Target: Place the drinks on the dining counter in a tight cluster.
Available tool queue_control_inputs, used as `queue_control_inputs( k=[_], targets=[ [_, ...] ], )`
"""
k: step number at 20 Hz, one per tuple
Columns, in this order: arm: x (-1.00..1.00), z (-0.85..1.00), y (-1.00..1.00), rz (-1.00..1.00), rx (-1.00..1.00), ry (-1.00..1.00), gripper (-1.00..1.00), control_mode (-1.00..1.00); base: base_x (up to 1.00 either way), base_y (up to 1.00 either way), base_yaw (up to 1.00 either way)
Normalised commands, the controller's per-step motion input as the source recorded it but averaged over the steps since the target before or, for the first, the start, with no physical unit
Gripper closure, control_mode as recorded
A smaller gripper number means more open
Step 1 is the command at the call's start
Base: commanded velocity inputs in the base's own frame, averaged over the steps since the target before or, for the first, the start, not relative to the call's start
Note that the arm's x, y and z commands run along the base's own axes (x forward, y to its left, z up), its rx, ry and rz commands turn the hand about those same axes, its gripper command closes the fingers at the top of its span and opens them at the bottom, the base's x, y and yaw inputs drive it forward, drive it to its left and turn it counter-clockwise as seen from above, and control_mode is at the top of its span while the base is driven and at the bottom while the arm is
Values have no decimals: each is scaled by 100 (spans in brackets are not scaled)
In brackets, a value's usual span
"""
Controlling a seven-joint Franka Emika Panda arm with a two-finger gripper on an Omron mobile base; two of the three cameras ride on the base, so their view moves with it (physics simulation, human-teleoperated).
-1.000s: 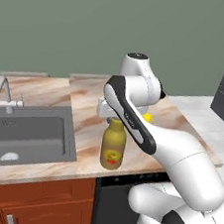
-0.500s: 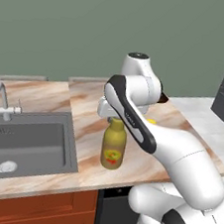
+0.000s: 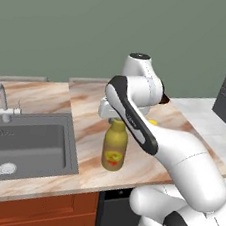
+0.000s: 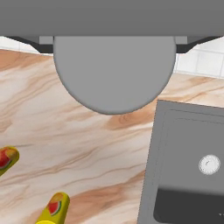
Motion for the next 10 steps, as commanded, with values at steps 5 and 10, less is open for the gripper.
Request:
queue_control_inputs(
  k=[5,10],
  targets=[
    [0,0,0,0,0,0,100,100,4,0,0],
    [17,0,0,0,0,0,100,-100,16,0,0]
  ],
)
